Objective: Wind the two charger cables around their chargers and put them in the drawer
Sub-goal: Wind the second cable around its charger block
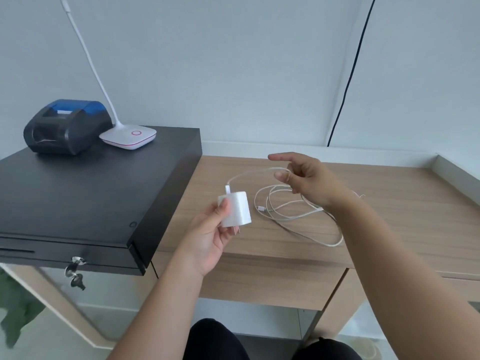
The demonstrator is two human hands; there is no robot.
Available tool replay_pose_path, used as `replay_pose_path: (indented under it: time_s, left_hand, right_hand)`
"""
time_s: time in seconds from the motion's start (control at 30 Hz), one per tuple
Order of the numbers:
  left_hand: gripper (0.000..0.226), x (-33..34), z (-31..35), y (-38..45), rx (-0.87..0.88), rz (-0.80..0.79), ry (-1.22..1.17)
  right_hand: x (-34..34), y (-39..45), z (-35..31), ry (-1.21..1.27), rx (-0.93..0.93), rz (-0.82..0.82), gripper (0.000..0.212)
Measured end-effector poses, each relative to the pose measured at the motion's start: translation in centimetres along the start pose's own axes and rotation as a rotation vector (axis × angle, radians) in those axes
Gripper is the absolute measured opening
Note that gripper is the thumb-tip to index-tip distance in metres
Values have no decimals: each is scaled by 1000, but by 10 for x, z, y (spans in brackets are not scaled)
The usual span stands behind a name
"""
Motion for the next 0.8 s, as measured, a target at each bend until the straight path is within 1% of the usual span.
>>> replay_pose_path:
  time_s: [0.07,0.17,0.2,0.23,0.27,0.33,0.43,0.5,0.57,0.63,0.7,0.8]
  left_hand:
    - [26,5,3,5,9,5,-181]
    - [26,13,9,13,40,-17,-314]
    - [28,16,11,15,51,-23,-329]
    - [29,18,12,17,68,-25,-332]
    - [28,19,13,20,93,-20,-326]
    - [28,18,14,26,150,18,-292]
    - [37,6,16,35,226,130,-177]
    - [42,-1,17,38,268,205,-65]
    - [40,-4,15,39,283,248,-14]
    - [34,-4,13,40,296,266,40]
    - [29,-2,13,41,324,285,124]
    - [31,3,14,38,404,299,308]
  right_hand:
    - [5,-11,12,89,36,31,28]
    - [11,-28,33,246,105,132,21]
    - [12,-32,40,225,116,166,20]
    - [13,-34,45,135,103,188,20]
    - [15,-36,47,-8,76,191,20]
    - [26,-40,43,-247,8,127,18]
    - [42,-47,26,-407,-94,-16,18]
    - [44,-49,14,-470,-132,-29,18]
    - [46,-49,5,-502,-149,-68,19]
    - [50,-49,-4,-552,-186,-118,24]
    - [50,-49,-14,-606,-245,-114,22]
    - [48,-45,-24,-660,-295,-126,19]
Point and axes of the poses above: each hand's wrist, its own y-axis towards the middle knuckle, its own x-axis out of the palm, z = x × y, the point moved 7 cm from there along y, towards the middle knuckle, and after that the axes turned 5 degrees about y, right-handed, at the moved point
